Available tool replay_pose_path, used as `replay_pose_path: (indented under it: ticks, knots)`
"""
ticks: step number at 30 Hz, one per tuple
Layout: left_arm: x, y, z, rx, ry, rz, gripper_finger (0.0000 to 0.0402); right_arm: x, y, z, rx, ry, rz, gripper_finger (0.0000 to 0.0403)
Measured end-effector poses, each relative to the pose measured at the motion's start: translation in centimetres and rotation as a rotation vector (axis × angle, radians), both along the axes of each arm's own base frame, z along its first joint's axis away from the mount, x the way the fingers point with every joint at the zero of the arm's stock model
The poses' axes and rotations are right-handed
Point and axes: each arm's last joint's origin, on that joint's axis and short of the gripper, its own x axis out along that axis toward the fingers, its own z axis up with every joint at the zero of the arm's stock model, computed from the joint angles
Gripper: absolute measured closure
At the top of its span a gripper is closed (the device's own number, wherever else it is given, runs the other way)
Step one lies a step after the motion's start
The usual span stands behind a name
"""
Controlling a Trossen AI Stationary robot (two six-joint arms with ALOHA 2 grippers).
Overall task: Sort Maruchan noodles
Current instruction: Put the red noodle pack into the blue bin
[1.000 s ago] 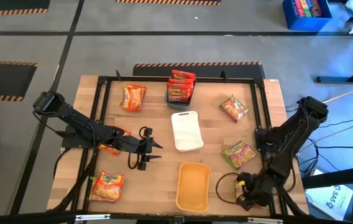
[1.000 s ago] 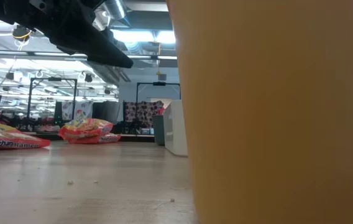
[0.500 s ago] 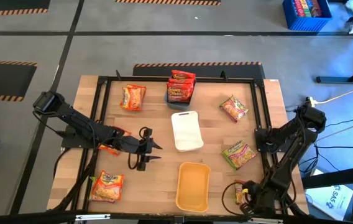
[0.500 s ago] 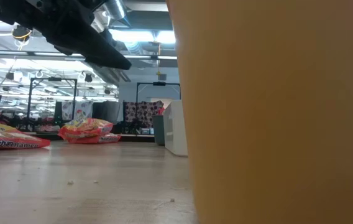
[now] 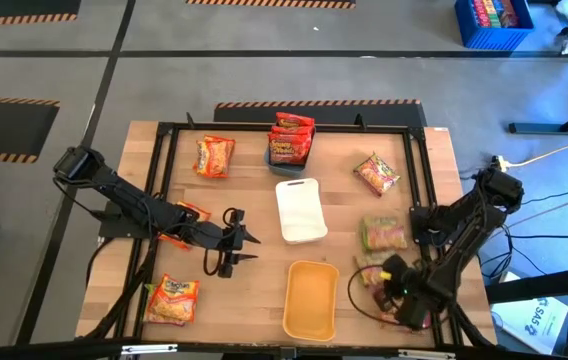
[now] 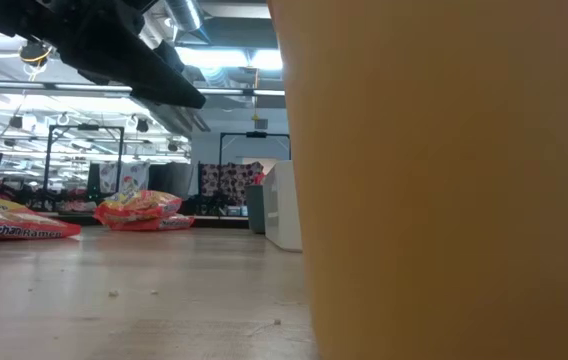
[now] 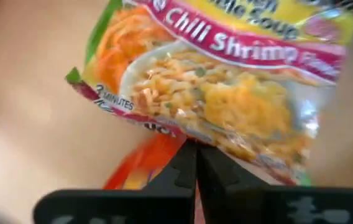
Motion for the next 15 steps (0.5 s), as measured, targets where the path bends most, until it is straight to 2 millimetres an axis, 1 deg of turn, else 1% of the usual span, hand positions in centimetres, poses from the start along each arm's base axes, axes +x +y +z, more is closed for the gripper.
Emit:
replay_pose_path:
  ticks: [2,4,5,9,12,13,15]
  knots:
    - [0.0,0.0,0.0,0.000,0.000,0.000,0.0221,0.3,-0.7,0.0,-0.060,-0.001,0.015,0.0402]
    - [0.0,0.0,0.0,0.000,0.000,0.000,0.0221,0.6,-0.8,0.2,-0.047,0.027,0.069,0.0402]
    - [0.0,0.0,0.0,0.001,0.000,0.000,0.0221,0.7,-0.7,0.6,-0.018,0.051,0.095,0.0402]
    - [0.0,0.0,0.0,0.001,0.000,0.000,0.0221,0.6,1.0,3.3,0.138,0.080,0.161,0.0402]
    - [0.0,0.0,0.0,0.001,-0.001,0.000,0.0221,0.1,2.5,5.2,0.240,0.082,0.147,0.0402]
    - [0.0,0.0,0.0,0.001,0.000,0.000,0.0221,-0.2,3.0,5.5,0.257,0.080,0.130,0.0402]
    - [0.0,0.0,0.0,0.000,0.000,0.000,0.0221,-0.9,3.3,5.3,0.269,0.098,0.084,0.0402]
